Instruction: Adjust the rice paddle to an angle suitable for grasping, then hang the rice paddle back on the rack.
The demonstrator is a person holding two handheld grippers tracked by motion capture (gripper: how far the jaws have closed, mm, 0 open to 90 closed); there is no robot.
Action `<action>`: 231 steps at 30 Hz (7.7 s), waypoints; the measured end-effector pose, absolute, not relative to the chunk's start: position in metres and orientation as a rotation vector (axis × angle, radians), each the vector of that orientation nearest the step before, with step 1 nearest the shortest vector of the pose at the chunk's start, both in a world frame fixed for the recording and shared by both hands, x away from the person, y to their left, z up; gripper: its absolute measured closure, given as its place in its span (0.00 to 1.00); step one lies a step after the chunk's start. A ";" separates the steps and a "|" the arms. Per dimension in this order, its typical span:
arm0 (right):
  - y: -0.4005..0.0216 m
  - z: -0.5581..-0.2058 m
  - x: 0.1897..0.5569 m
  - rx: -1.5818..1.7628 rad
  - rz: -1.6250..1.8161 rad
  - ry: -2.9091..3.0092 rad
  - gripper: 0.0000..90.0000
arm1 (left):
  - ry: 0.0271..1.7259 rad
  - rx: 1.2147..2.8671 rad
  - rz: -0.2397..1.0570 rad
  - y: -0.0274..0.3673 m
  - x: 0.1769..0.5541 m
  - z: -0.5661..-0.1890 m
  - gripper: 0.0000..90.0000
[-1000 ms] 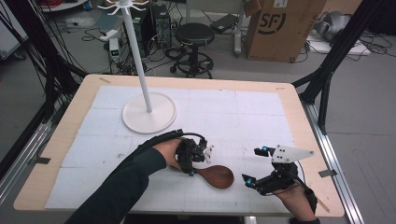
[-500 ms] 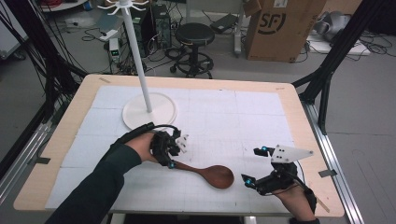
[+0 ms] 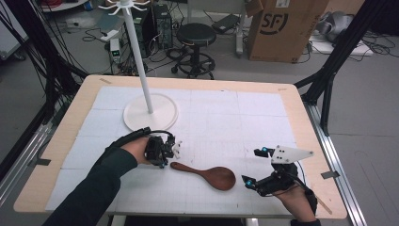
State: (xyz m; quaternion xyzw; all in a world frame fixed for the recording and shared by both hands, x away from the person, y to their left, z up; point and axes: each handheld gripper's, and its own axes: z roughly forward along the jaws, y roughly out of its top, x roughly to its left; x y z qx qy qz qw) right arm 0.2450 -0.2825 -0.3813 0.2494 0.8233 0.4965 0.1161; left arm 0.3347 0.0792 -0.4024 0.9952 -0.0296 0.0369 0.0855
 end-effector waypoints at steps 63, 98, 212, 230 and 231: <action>-0.286 -0.382 0.247 0.750 1.450 2.407 0.00 | 0.471 2.502 0.016 0.136 0.316 -0.370 0.30; -0.277 -0.386 0.257 0.753 1.428 2.458 0.00 | 0.606 2.063 0.129 0.208 0.264 -0.381 0.02; -0.134 -0.381 0.308 0.562 0.493 3.118 0.00 | 0.600 2.084 0.141 0.212 0.269 -0.393 0.02; -0.106 -0.398 0.328 0.602 0.275 3.149 0.08 | 0.601 2.095 0.143 0.210 0.269 -0.394 0.02; -0.104 -0.398 0.328 0.606 0.268 3.147 0.12 | 0.596 2.099 0.149 0.210 0.269 -0.394 0.02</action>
